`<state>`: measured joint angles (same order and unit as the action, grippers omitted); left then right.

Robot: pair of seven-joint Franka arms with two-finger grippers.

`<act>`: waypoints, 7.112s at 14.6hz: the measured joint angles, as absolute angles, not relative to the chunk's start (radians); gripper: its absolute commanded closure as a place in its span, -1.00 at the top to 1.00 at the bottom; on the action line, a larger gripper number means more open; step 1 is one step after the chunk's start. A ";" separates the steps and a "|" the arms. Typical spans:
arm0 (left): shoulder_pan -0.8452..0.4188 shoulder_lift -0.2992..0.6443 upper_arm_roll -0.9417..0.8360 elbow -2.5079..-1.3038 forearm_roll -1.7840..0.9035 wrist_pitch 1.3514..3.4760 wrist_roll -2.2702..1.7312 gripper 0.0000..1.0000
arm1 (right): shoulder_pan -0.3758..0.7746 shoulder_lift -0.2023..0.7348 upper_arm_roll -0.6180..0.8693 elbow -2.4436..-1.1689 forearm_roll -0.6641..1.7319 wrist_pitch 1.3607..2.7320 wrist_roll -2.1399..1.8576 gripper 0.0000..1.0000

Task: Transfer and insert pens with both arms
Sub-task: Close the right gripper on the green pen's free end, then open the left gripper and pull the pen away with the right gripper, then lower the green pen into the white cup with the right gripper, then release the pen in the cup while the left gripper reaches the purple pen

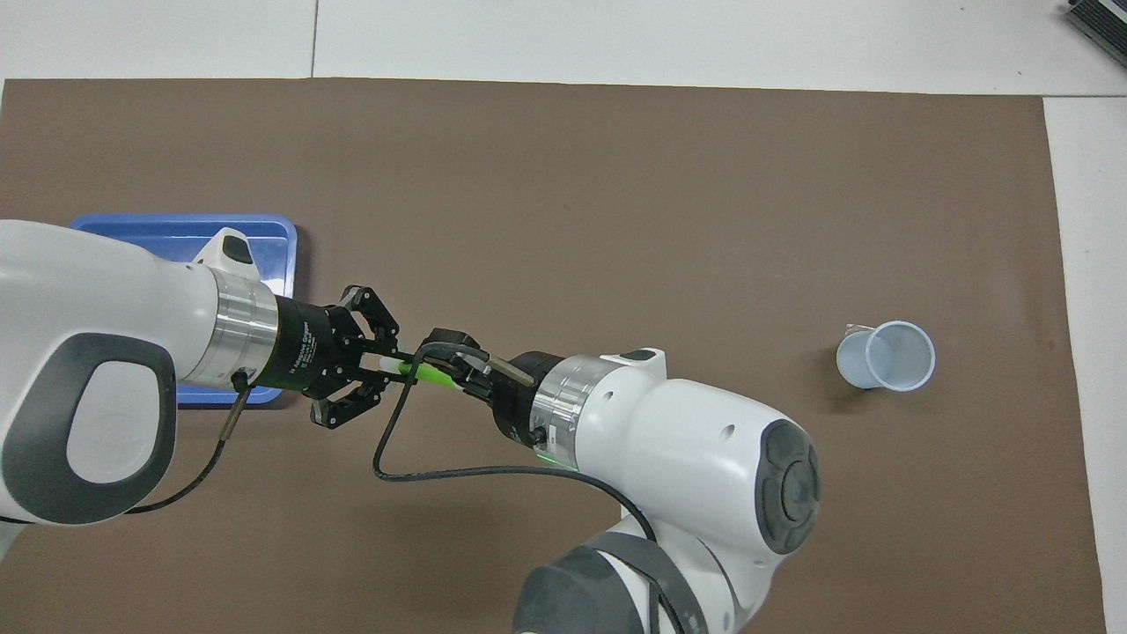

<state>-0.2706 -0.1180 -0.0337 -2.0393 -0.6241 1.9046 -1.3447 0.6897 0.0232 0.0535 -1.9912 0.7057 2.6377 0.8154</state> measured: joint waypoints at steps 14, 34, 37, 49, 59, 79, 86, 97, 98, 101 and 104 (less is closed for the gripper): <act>-0.271 -0.122 -0.034 -2.039 -0.630 1.902 -1.345 -1.00 | 0.691 0.023 0.054 -1.992 0.706 2.637 0.817 -0.25; -0.271 -0.131 -0.033 -2.039 -0.631 1.889 -1.345 -1.00 | 0.714 0.023 0.050 -1.992 0.706 2.637 0.841 -0.90; -0.270 -0.131 -0.031 -2.040 -0.633 1.889 -1.346 -1.00 | 0.714 0.023 0.050 -1.993 0.707 2.636 0.841 -1.00; -0.272 -0.135 -0.034 -2.041 -0.631 1.890 -1.324 1.00 | 0.561 0.019 0.036 -1.985 0.626 2.371 0.533 -1.00; -0.257 -0.159 -0.011 -2.019 -0.262 1.897 -1.125 1.00 | 0.307 -0.085 0.030 -1.969 0.110 1.790 -0.070 -1.00; 0.107 -0.136 0.021 -2.014 -0.032 1.920 0.197 1.00 | -0.027 -0.071 0.027 -2.175 -0.159 2.086 -0.743 -1.00; 0.139 -0.018 0.019 -2.073 -0.032 2.127 0.246 1.00 | -0.066 -0.071 0.027 -2.299 -0.159 2.226 -0.742 -0.32; 0.130 0.145 -0.001 -2.137 -0.032 2.393 0.244 0.92 | -0.068 -0.098 0.028 -2.255 -0.101 2.112 -0.737 0.28; 0.125 0.166 -0.002 -2.137 -0.032 2.418 0.244 0.89 | -0.068 -0.103 0.031 -2.228 -0.097 2.067 -0.737 0.28; 0.116 0.218 -0.003 -2.138 -0.032 2.473 0.244 0.78 | -0.064 -0.118 0.042 -2.140 -0.024 1.928 -0.689 0.28; 0.110 0.247 -0.003 -2.138 -0.032 2.503 0.244 0.64 | -0.011 -0.133 0.048 -2.107 0.089 1.879 -0.574 0.28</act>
<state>0.1103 0.2466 -0.0033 -2.1379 -0.0316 2.5030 0.2438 -0.0114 -0.1330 0.0482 -2.1066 0.0892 1.8789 -0.5738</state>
